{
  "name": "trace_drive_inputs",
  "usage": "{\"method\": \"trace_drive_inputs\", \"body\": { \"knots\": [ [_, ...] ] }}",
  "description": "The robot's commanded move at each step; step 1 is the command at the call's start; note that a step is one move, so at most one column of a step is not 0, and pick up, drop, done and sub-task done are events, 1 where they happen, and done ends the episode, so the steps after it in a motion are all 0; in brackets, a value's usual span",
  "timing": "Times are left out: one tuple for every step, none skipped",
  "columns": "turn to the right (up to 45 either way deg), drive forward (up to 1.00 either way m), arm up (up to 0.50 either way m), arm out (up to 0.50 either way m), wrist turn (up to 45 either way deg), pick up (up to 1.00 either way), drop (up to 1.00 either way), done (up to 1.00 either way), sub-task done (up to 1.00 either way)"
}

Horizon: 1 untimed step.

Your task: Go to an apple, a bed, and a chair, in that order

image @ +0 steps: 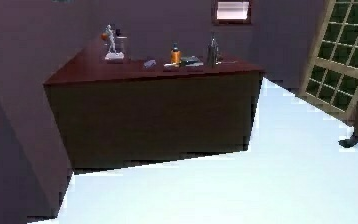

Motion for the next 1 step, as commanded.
{"method": "trace_drive_inputs", "body": {
  "knots": [
    [36.0,0.0,0.0,0.0,0.0,0.0,0.0,0.0,0.0]
  ]
}}
